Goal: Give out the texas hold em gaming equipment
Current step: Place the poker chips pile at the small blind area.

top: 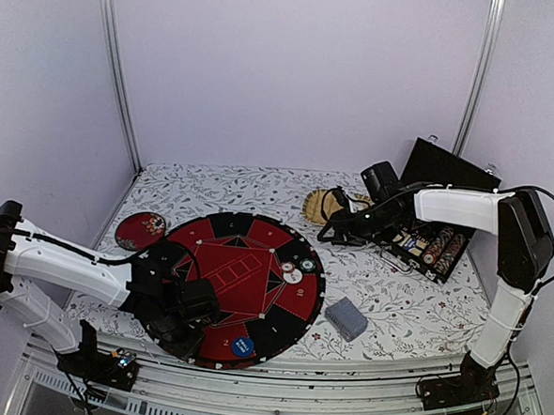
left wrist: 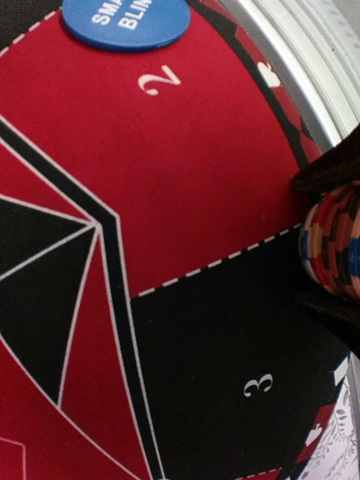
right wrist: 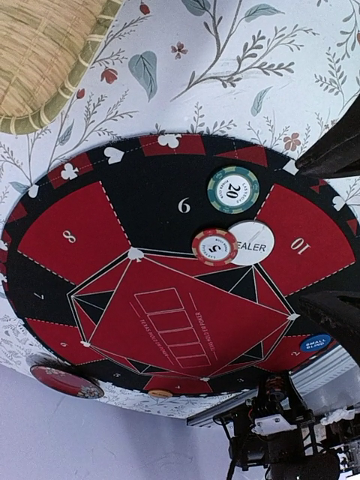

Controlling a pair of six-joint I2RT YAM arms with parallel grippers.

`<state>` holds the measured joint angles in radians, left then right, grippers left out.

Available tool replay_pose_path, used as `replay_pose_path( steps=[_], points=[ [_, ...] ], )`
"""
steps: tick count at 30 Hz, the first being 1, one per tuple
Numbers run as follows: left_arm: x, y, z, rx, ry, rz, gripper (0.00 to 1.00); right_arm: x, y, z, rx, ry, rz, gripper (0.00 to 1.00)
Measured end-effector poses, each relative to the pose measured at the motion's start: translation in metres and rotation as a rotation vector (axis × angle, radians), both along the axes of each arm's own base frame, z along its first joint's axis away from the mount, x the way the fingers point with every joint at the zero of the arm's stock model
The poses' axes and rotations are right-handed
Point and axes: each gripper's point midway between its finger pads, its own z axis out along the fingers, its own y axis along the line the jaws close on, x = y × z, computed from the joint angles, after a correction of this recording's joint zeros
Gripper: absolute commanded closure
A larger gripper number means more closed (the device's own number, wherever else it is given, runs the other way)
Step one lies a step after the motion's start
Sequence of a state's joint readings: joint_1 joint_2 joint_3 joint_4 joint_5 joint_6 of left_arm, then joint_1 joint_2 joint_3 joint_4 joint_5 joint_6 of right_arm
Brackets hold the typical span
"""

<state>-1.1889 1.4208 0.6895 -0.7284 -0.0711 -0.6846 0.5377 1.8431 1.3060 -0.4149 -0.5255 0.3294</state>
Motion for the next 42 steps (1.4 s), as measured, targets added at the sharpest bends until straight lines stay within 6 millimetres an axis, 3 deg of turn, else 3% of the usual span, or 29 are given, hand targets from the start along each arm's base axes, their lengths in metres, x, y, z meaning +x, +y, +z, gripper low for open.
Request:
replay_pose_path(
  steps=[4, 7, 12, 19, 24, 29, 42],
  points=[
    [0.000, 0.000, 0.000, -0.002, 0.002, 0.001, 0.71, 0.000, 0.003, 0.003, -0.007, -0.012, 0.005, 0.47],
    [0.000, 0.000, 0.000, -0.002, 0.000, 0.001, 0.61, 0.000, 0.003, 0.003, -0.014, -0.015, 0.004, 0.47],
    [0.001, 0.000, 0.000, 0.001, -0.007, 0.002, 0.56, 0.005, 0.004, 0.005, -0.035, -0.027, -0.002, 0.47],
    [0.004, 0.000, 0.000, -0.004, -0.024, 0.008, 0.61, 0.006, 0.007, 0.008, -0.048, -0.046, 0.003, 0.47],
    [0.011, 0.000, 0.001, -0.038, -0.077, 0.017, 0.79, 0.005, 0.008, 0.008, -0.049, -0.047, 0.005, 0.47],
    [0.014, -0.001, 0.001, -0.061, -0.108, 0.016, 0.85, 0.005, 0.008, 0.008, -0.049, -0.048, 0.006, 0.47],
    [0.033, -0.013, 0.006, -0.088, -0.295, 0.059, 0.85, 0.006, 0.008, 0.008, -0.053, -0.051, 0.014, 0.47]
  ],
)
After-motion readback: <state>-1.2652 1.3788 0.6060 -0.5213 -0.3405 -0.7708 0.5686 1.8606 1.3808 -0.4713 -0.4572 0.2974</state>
